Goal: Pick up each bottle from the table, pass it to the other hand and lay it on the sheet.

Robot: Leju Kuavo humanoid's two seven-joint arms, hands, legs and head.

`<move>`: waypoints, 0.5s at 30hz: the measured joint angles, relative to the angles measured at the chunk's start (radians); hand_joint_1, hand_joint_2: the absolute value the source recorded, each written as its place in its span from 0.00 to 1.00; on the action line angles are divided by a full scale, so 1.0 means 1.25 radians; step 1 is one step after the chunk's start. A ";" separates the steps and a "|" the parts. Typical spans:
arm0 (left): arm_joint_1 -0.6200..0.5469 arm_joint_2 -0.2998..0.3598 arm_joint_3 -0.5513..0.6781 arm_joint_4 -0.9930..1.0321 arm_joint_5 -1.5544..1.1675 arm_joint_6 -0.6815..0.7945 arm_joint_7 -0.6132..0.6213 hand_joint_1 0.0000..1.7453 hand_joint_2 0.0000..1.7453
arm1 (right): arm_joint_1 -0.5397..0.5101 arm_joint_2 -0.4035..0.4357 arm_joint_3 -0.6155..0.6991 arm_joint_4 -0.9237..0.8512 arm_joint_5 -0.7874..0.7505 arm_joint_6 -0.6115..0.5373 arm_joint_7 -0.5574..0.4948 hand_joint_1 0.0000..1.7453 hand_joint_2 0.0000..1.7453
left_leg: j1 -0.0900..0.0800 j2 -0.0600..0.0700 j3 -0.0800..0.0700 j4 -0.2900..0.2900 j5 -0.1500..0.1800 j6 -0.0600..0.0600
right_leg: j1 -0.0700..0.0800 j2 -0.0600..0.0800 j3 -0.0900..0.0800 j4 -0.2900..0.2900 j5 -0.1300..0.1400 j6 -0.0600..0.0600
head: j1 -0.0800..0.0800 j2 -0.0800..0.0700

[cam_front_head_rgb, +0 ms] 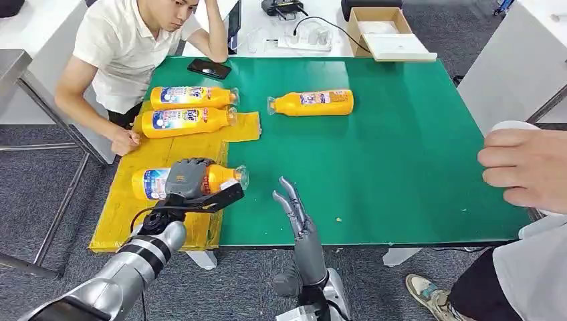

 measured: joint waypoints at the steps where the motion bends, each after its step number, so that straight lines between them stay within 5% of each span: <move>1: -0.005 -0.003 -0.003 0.017 -0.005 -0.007 0.005 1.00 1.00 | 0.001 0.001 0.000 0.000 -0.001 0.001 0.000 0.00 0.00 | 0.000 0.000 0.000 0.000 0.000 0.000 | 0.000 0.000 0.000 0.000 0.000 0.000 | 0.000 0.000; 8: -0.028 -0.018 -0.019 0.082 -0.014 -0.056 0.008 1.00 1.00 | 0.013 0.006 0.000 0.003 -0.005 0.006 0.000 0.00 0.00 | 0.000 0.000 0.000 0.000 0.000 0.000 | 0.000 0.000 0.000 0.000 0.000 0.000 | 0.000 0.000; 9: -0.030 -0.020 -0.020 0.085 -0.015 -0.058 0.008 0.00 1.00 | 0.014 0.007 0.000 0.004 -0.006 0.007 0.000 0.00 0.00 | 0.000 0.000 0.000 0.000 0.000 0.000 | 0.000 0.000 0.000 0.000 0.000 0.000 | 0.000 0.000; 15: -0.031 -0.025 -0.021 0.096 0.033 -0.093 -0.086 0.00 1.00 | 0.020 0.010 -0.002 0.007 -0.025 0.017 0.000 0.00 0.00 | 0.000 -0.001 0.000 0.000 0.000 0.000 | 0.000 0.000 0.000 0.000 0.000 0.000 | 0.000 0.000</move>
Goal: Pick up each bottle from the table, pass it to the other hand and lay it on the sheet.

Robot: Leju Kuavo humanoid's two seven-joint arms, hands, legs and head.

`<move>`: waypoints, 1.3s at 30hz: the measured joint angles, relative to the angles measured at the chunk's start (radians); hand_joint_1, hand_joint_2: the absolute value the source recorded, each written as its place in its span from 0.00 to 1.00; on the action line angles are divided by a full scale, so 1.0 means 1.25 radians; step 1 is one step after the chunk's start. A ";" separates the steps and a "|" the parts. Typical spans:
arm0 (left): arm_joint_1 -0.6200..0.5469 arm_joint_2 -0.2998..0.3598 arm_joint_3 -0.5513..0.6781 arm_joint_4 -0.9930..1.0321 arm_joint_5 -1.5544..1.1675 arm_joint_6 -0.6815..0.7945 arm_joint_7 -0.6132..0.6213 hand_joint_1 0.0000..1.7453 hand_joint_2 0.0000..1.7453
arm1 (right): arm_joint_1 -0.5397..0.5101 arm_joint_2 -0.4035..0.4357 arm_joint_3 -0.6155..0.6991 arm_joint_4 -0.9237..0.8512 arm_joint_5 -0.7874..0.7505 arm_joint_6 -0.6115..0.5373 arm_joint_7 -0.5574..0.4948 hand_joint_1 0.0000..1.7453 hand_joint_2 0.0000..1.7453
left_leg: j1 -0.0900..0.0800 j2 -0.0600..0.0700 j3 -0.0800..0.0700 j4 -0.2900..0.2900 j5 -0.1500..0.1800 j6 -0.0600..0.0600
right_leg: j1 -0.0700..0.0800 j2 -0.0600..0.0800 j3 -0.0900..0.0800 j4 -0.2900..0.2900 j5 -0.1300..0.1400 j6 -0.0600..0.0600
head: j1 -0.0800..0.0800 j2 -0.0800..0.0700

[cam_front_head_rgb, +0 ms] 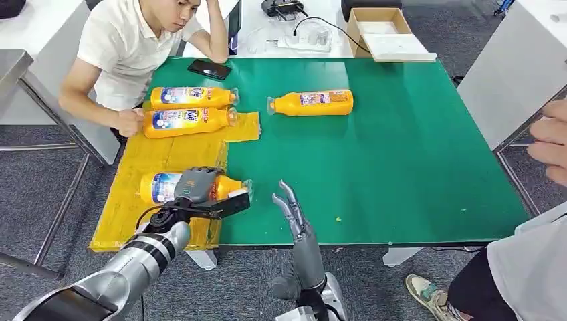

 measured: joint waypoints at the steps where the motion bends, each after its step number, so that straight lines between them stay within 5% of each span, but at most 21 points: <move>1: 0.005 -0.005 0.000 0.000 0.017 -0.003 -0.033 0.00 1.00 | 0.001 0.000 -0.003 0.000 -0.004 0.004 0.000 0.00 0.00 | 0.000 0.000 0.000 0.000 0.000 0.000 | 0.000 0.000 0.000 0.000 0.000 0.000 | 0.000 0.000; 22: 0.222 -0.035 0.066 -0.361 0.509 -0.148 -0.332 0.00 1.00 | 0.031 0.024 -0.052 0.006 -0.030 0.055 0.000 0.00 0.00 | 0.000 0.000 0.000 0.000 0.000 0.000 | 0.000 0.000 0.000 0.000 0.000 0.000 | 0.000 0.000; 26: 0.283 -0.048 0.085 -0.490 0.737 -0.211 -0.342 0.00 1.00 | 0.043 0.027 -0.053 -0.024 -0.042 -0.043 0.000 0.00 0.00 | 0.000 0.000 0.000 0.000 0.000 0.000 | 0.000 0.000 0.000 0.000 0.000 0.000 | 0.000 0.000; 37: 0.328 -0.056 0.099 -0.609 0.773 -0.225 -0.343 0.00 1.00 | 0.050 0.032 -0.056 -0.059 -0.045 -0.053 0.000 0.00 0.00 | 0.000 0.000 0.000 0.000 0.000 0.000 | 0.000 0.000 0.000 0.000 0.000 0.000 | 0.000 0.000; 38: 0.331 -0.056 0.099 -0.615 0.792 -0.229 -0.341 0.00 1.00 | 0.051 0.032 -0.057 -0.062 -0.050 -0.058 0.000 0.00 1.00 | 0.000 0.000 0.000 0.000 0.000 0.000 | 0.000 0.000 0.000 0.000 0.000 0.000 | 0.000 0.000; 39: 0.335 -0.056 0.099 -0.623 0.816 -0.234 -0.338 0.00 1.00 | 0.053 0.034 -0.058 -0.066 -0.054 -0.060 0.000 0.00 1.00 | 0.000 0.000 0.000 0.000 0.000 0.000 | 0.000 0.000 0.000 0.000 0.000 0.000 | 0.000 0.000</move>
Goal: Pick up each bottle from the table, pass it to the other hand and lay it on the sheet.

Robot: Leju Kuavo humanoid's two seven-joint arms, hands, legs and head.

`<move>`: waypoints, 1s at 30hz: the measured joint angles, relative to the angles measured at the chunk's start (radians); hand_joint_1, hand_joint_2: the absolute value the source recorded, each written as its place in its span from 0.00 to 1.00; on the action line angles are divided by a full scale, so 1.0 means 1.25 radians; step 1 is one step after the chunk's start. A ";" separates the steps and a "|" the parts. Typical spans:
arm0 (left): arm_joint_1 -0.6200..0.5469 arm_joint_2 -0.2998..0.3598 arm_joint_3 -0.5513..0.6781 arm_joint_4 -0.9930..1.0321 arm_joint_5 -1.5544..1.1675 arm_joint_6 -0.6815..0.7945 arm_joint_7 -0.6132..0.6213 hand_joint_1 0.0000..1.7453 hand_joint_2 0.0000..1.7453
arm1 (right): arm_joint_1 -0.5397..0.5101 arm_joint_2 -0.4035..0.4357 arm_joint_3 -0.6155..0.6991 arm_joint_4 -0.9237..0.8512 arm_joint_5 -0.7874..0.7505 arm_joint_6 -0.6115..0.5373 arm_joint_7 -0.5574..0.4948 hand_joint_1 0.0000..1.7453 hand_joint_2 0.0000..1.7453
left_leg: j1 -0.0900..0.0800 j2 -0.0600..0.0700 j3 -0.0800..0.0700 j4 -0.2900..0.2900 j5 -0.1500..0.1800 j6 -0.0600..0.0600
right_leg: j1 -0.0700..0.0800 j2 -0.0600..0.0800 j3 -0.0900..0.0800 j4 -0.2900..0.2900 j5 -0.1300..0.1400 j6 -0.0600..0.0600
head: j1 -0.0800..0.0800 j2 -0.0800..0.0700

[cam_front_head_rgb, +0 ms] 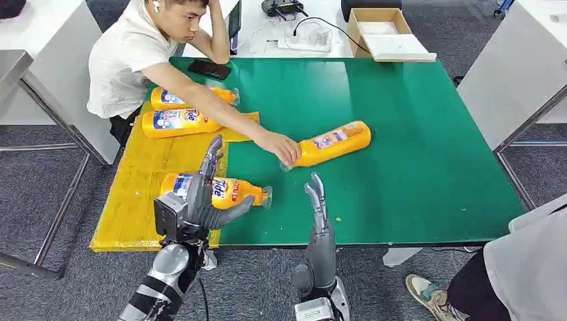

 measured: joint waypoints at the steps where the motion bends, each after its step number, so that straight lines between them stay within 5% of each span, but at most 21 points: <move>1: 0.010 -0.001 0.002 -0.015 0.058 -0.016 0.008 0.00 1.00 | 0.005 0.004 -0.003 -0.009 -0.006 -0.001 0.000 0.00 1.00 | 0.000 0.000 0.000 0.000 0.000 0.000 | 0.000 0.000 0.000 0.000 0.000 0.000 | 0.000 0.000; 5: 0.054 -0.008 0.007 -0.098 0.256 -0.083 0.042 0.00 1.00 | 0.016 0.006 -0.008 -0.049 0.024 -0.010 0.000 0.00 1.00 | 0.000 0.000 0.000 0.000 0.000 0.000 | 0.000 0.000 0.000 0.000 0.000 0.000 | 0.000 0.000; 12: 0.183 -0.001 -0.005 -0.245 0.200 -0.072 -0.028 0.00 1.00 | 0.061 0.021 -0.101 -0.058 0.158 -0.011 0.000 0.00 1.00 | 0.000 0.000 0.000 0.000 -0.002 -0.001 | 0.000 0.000 0.000 -0.001 -0.001 0.000 | 0.000 0.000; 14: 0.214 0.004 -0.005 -0.274 0.161 -0.043 -0.054 0.00 1.00 | 0.064 0.028 -0.155 -0.021 0.235 -0.011 0.000 0.00 1.00 | 0.000 0.000 0.000 0.000 -0.002 -0.001 | 0.000 0.000 0.000 -0.001 -0.001 0.000 | 0.000 0.000; 19: 0.258 0.014 -0.003 -0.319 0.078 0.046 -0.096 0.00 1.00 | 0.026 0.046 -0.398 0.175 0.654 -0.011 0.007 0.00 1.00 | 0.000 -0.003 0.000 0.000 -0.001 0.001 | 0.000 -0.002 0.001 -0.001 -0.001 0.000 | 0.000 0.000; 23: 0.273 0.020 -0.002 -0.336 0.055 0.065 -0.103 0.00 1.00 | -0.028 0.045 -0.537 0.286 0.771 -0.011 0.060 0.00 1.00 | 0.000 -0.003 0.000 0.000 0.000 0.001 | 0.000 -0.002 0.001 -0.001 0.000 0.000 | 0.000 0.000; 30: 0.280 0.021 -0.002 -0.344 0.042 0.080 -0.103 0.00 1.00 | -0.113 0.017 -0.591 0.417 0.841 -0.012 0.207 0.00 1.00 | 0.000 -0.003 0.000 0.000 0.000 0.001 | 0.000 -0.002 0.001 -0.001 -0.001 0.000 | 0.000 0.000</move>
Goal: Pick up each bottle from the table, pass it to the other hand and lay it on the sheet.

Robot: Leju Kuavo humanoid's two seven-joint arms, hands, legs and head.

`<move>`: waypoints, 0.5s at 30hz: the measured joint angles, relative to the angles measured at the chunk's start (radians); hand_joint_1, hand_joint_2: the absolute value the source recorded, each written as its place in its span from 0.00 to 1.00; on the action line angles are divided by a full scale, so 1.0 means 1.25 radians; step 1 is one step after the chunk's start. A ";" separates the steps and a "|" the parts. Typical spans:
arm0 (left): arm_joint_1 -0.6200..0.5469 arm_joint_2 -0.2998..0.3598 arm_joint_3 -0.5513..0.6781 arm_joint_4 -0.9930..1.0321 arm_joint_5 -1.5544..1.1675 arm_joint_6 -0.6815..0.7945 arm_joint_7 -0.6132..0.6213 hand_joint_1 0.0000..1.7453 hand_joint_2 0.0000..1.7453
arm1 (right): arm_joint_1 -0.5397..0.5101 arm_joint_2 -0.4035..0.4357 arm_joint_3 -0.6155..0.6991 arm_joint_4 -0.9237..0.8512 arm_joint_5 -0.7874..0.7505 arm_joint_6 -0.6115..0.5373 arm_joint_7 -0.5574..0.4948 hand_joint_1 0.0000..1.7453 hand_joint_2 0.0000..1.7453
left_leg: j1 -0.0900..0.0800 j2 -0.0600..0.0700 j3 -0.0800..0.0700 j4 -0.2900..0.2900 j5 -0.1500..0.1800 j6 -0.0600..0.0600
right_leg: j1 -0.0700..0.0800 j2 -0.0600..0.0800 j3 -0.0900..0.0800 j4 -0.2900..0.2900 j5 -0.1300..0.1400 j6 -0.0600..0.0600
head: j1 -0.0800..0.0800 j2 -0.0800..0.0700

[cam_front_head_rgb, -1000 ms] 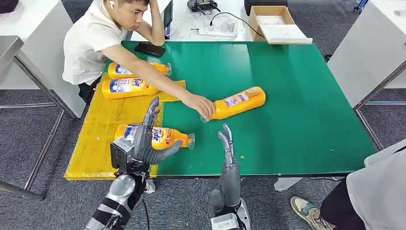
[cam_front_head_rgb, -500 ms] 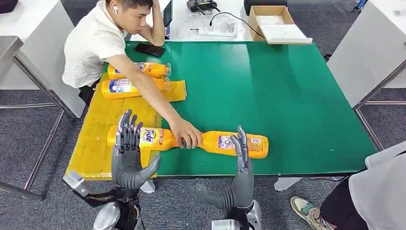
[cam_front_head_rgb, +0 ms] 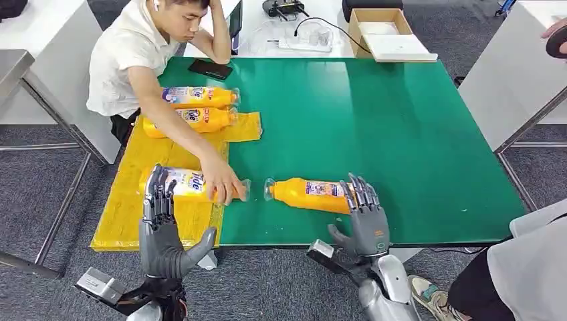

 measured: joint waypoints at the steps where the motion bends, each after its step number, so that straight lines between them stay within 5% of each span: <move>1: 0.000 0.000 0.000 -0.001 0.000 0.000 0.000 0.00 1.00 | -0.006 -0.002 -0.002 0.011 0.001 0.000 0.003 0.00 1.00 | 0.000 0.000 0.000 0.000 0.000 0.000 | 0.000 0.000 0.000 0.000 0.000 0.000 | 0.000 0.000; 15: -0.004 0.005 0.000 -0.001 -0.011 0.009 0.000 0.00 1.00 | -0.084 -0.056 0.041 0.162 -0.043 0.000 0.091 0.00 1.00 | 0.000 0.000 0.000 0.000 0.000 0.000 | 0.000 0.000 0.000 0.000 0.000 0.000 | 0.000 0.000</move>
